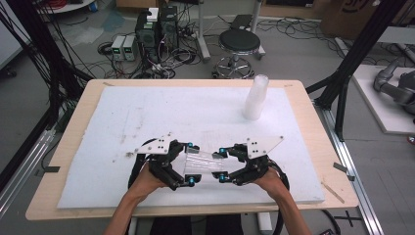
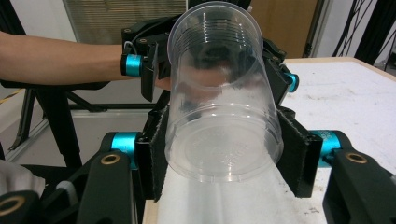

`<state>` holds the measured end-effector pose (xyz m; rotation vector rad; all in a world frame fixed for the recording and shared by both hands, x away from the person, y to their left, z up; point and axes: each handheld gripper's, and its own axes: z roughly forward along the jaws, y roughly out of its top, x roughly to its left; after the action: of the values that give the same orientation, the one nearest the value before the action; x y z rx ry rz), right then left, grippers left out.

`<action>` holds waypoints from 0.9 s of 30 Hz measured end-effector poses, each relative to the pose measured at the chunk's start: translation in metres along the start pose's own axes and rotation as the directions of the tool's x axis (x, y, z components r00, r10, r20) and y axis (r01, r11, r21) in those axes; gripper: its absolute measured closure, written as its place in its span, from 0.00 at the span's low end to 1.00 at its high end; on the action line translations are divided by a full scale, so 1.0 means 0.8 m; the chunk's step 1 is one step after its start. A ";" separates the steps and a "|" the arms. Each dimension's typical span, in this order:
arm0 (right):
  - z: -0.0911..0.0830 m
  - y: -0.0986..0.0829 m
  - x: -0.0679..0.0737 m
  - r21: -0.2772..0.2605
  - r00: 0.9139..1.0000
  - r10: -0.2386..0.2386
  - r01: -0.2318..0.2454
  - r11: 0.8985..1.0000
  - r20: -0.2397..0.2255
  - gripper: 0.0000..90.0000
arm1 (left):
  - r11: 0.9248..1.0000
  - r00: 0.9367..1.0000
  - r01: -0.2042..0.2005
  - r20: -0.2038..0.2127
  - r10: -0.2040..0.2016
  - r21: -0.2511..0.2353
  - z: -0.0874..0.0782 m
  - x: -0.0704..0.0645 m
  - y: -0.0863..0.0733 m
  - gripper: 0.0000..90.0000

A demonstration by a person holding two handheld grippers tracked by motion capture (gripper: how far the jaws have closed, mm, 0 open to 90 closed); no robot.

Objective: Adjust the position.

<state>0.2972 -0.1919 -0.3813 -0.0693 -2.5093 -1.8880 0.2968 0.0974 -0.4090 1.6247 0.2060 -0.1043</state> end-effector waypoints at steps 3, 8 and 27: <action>0.001 0.000 0.000 0.001 1.000 0.002 -0.002 1.000 -0.009 0.47 | 1.000 1.000 0.005 0.020 -0.005 -0.011 0.000 0.000 0.000 0.10; 0.003 0.000 0.000 -0.001 1.000 -0.005 0.005 1.000 -0.021 0.47 | 1.000 1.000 0.003 0.031 -0.002 -0.018 -0.001 -0.001 0.001 0.16; 0.007 -0.001 -0.001 0.004 1.000 -0.004 0.004 1.000 -0.023 0.47 | 0.999 0.999 -0.037 0.015 0.038 -0.038 -0.010 -0.004 0.000 0.36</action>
<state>0.2981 -0.1865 -0.3835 -0.0419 -2.5006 -1.8738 0.2936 0.1049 -0.4081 1.5889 0.1643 -0.0844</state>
